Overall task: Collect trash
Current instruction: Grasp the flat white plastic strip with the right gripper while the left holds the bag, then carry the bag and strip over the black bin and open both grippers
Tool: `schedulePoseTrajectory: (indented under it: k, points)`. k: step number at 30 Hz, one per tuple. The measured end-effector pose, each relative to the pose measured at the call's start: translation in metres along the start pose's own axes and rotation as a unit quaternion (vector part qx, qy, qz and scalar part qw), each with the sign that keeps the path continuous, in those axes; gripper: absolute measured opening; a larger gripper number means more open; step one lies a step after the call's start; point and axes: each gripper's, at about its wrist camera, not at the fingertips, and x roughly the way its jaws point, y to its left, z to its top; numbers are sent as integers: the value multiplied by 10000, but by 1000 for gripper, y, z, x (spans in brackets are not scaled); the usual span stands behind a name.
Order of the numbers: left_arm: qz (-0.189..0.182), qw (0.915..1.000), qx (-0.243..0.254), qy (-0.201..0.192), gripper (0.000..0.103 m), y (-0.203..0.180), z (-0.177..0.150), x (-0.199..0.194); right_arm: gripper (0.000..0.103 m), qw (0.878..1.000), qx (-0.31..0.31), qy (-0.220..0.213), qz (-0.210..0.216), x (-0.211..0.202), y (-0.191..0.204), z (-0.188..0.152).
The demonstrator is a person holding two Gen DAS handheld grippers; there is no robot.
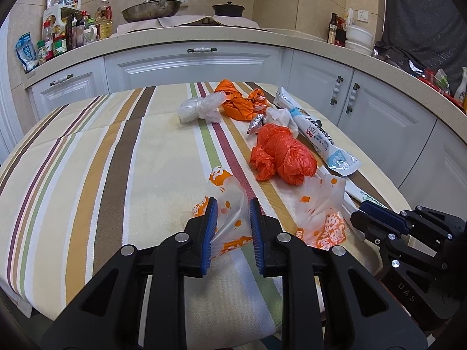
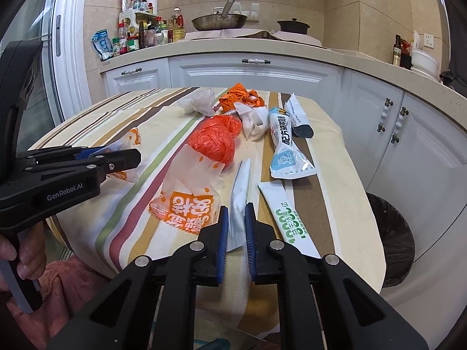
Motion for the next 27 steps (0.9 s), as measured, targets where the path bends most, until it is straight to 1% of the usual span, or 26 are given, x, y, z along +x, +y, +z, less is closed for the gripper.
schedulePoseTrajectory:
  k: [7, 11, 16, 20, 23, 27]
  points:
    - [-33, 10000, 0, -49, 22, 0, 2, -4, 12, 9997, -9, -204, -98, -9, 0, 5]
    - [-68, 9999, -4, -89, 22, -1, 4, -8, 12, 9995, -28, -290, -76, -14, 0, 10]
    - [-182, 9996, 19, -231, 22, -7, 11, -17, 12, 9986, 3, -509, -168, -28, -6, 19]
    - [-301, 9988, 115, -381, 22, -18, 21, -23, 12, 9975, 74, -622, -332, -36, -17, 23]
    - [-410, 9980, 187, -454, 21, -28, 29, -23, 12, 9960, 177, -692, -527, -42, -32, 26]
    - [-644, 9962, 302, -512, 21, -47, 42, -20, 12, 9931, 300, -749, -853, -47, -54, 27]
